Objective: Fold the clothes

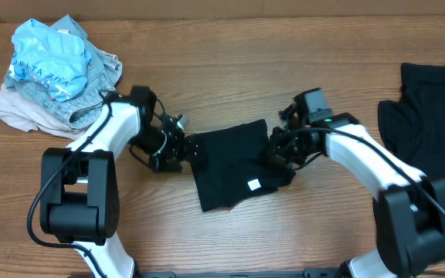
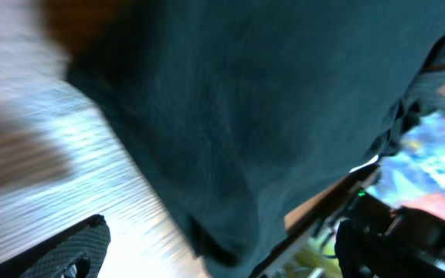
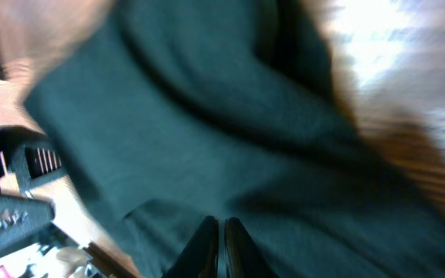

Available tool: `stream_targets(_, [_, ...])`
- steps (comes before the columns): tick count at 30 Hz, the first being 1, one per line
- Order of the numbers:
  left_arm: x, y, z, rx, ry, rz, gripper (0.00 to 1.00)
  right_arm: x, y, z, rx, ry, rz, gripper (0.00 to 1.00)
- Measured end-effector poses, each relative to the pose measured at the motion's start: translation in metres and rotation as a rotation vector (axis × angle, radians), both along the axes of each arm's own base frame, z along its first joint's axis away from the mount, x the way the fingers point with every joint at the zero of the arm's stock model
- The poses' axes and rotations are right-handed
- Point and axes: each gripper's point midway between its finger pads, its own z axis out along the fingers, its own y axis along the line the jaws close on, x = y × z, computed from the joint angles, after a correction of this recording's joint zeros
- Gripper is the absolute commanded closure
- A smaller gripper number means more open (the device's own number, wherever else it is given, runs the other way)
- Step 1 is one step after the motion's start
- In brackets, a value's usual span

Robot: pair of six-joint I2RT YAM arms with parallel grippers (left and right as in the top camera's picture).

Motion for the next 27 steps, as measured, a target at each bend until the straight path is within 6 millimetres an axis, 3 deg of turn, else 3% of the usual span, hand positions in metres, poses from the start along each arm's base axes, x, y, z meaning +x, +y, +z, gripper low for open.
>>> stream_targets(4, [-0.013, -0.017, -0.014, -0.035, 0.053, 0.047, 0.05, -0.007, 0.006, -0.027, -0.011, 0.107, -0.026, 0.96])
stream_targets(7, [-0.017, -0.032, -0.019, -0.052, 0.092, 0.093, 0.05, -0.006, 0.007, -0.03, -0.005, 0.116, -0.04, 0.96])
stream_targets(10, [-0.012, -0.045, -0.02, -0.065, 0.115, 0.146, 0.12, -0.005, 0.007, -0.03, -0.003, 0.119, -0.048, 0.96])
stream_targets(13, [-0.005, -0.052, -0.023, -0.051, 0.132, 0.206, 0.34, -0.005, 0.008, -0.029, 0.0, 0.123, -0.052, 0.96])
stream_targets(21, [0.006, -0.045, -0.036, 0.04, 0.11, 0.275, 0.93, -0.007, 0.01, -0.028, 0.014, 0.136, -0.052, 0.96])
stream_targets(27, [-0.004, -0.04, -0.03, 0.063, 0.122, 0.204, 0.96, -0.017, 0.007, -0.014, 0.007, 0.166, -0.046, 0.96])
